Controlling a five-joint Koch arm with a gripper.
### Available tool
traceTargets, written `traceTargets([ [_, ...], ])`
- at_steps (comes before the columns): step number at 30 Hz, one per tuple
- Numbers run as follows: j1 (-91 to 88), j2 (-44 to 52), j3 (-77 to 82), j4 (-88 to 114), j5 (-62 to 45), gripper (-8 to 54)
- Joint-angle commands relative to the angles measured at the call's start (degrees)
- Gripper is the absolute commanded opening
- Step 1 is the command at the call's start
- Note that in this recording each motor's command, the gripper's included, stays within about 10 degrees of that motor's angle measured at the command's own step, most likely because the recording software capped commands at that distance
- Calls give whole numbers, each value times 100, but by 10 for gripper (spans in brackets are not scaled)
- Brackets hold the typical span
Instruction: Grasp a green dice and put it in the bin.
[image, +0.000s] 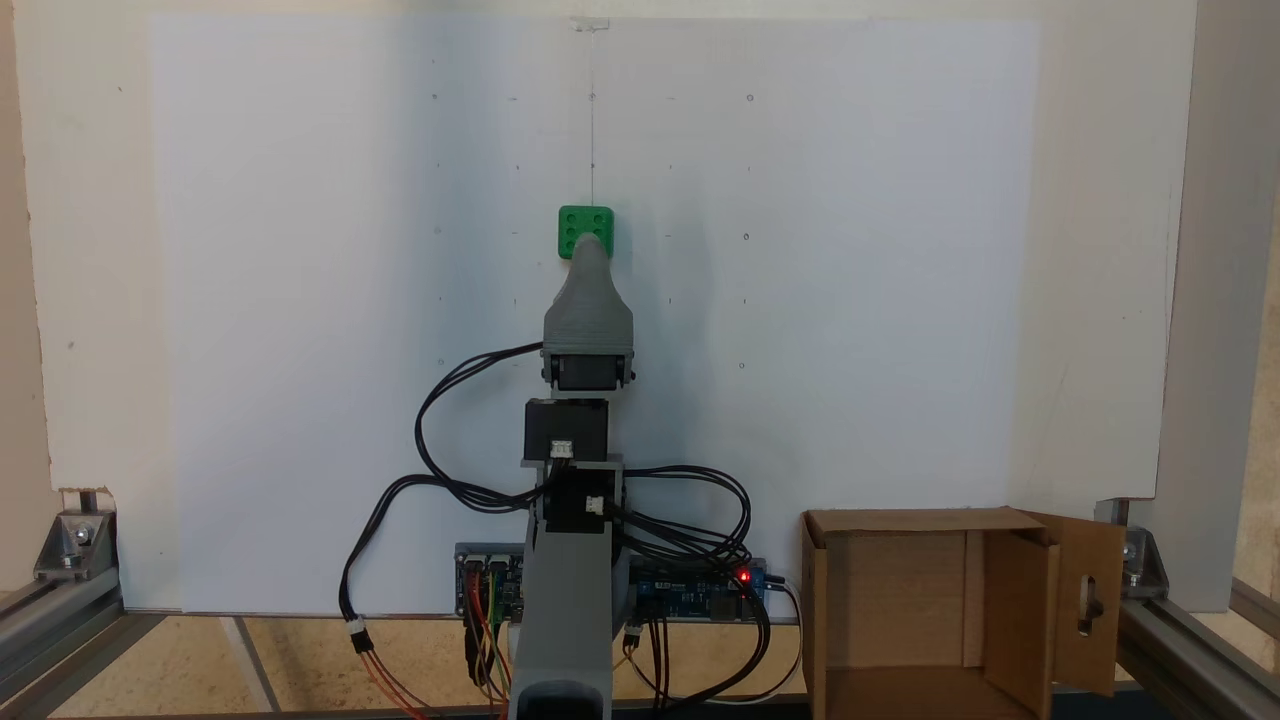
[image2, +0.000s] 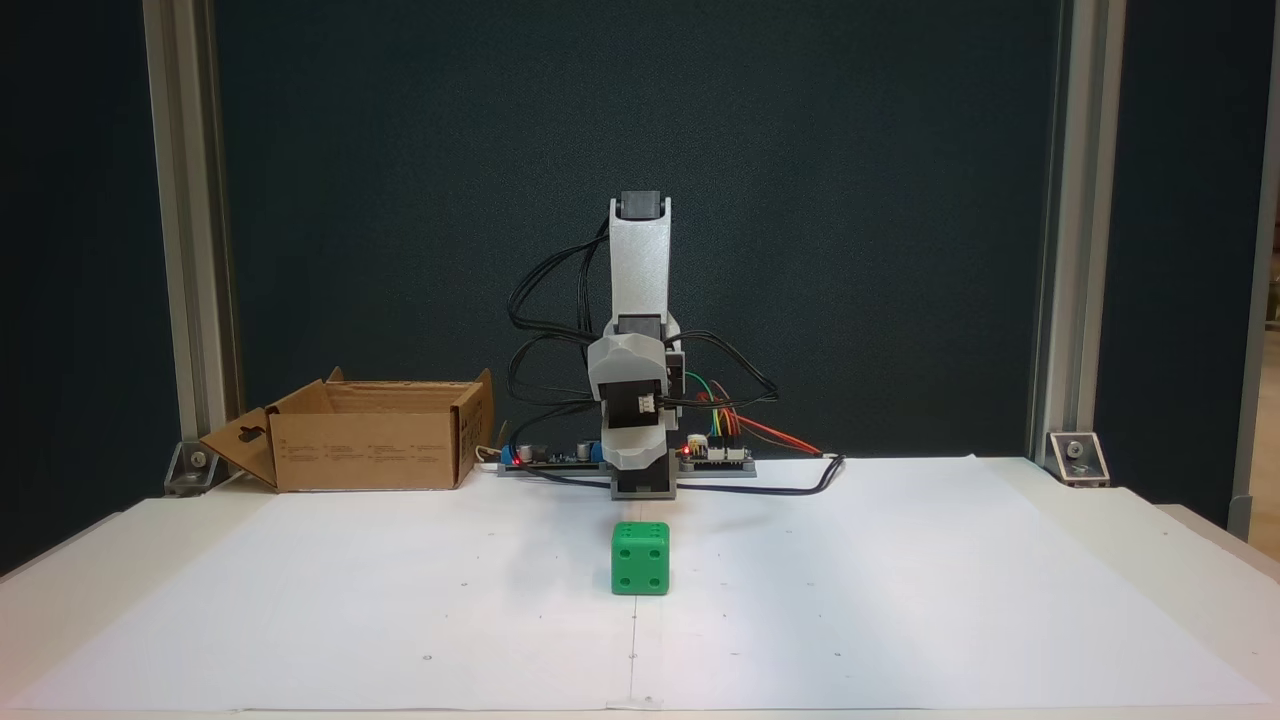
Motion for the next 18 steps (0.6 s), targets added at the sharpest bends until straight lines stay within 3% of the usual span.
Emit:
traceTargets([
  [1,290,1000,-237,668,35,433],
  [4,308,1723,-246,659,26,435],
  [18,281,1723,-272,668,-79,437],
])
